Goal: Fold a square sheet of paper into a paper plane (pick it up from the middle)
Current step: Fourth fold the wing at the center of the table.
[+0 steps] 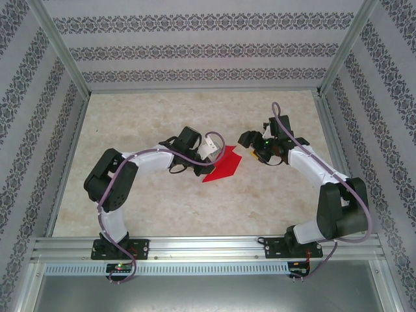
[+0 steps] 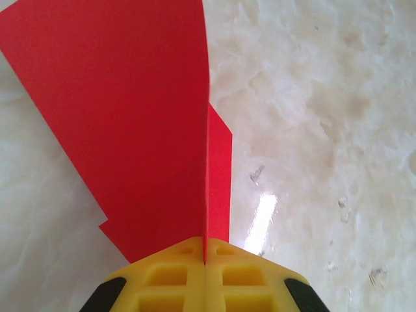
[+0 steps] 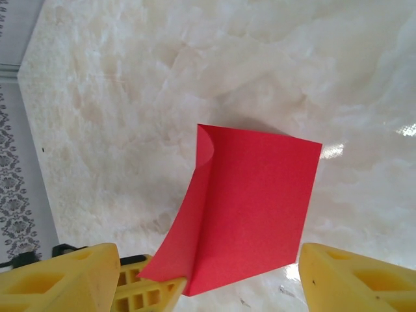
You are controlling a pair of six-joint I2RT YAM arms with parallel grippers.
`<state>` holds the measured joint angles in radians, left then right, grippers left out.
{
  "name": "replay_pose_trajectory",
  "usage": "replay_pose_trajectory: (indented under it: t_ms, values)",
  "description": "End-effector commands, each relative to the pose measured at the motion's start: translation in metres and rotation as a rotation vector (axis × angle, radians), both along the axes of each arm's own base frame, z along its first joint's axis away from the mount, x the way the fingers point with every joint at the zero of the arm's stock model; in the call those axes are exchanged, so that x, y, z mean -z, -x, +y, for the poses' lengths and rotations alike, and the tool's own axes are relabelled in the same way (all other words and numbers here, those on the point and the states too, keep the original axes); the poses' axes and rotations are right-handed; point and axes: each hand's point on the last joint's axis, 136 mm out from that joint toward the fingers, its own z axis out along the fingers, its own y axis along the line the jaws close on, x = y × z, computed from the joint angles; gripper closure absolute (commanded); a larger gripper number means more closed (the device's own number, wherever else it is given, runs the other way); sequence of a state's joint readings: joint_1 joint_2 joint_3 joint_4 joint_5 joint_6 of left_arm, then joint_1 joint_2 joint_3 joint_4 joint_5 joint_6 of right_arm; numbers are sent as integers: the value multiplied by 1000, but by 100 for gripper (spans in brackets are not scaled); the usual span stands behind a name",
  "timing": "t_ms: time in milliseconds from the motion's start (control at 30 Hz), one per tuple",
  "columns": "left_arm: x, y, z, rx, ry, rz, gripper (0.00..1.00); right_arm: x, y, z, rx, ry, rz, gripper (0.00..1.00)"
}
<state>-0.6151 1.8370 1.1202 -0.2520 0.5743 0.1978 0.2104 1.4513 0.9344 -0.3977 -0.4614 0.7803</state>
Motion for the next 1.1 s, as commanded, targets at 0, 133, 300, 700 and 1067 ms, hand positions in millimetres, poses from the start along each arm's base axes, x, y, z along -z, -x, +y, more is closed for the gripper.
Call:
replay_pose_trajectory:
  t_ms: [0,133,300,700,1067]
  values:
    - [-7,11,9,78,-19,-26,95,2,3,11,-1,-15,55,27]
    - [2,9,6,85,-18,-13,95,12,8,33,3,-64,147,27]
    - [9,5,2,81,-2,-15,94,29,10,59,41,-149,264,27]
    - [17,-1,-2,48,-16,-60,90,50,29,71,102,-190,457,35]
    - [15,2,-8,12,-52,-143,89,47,28,80,91,-198,487,34]
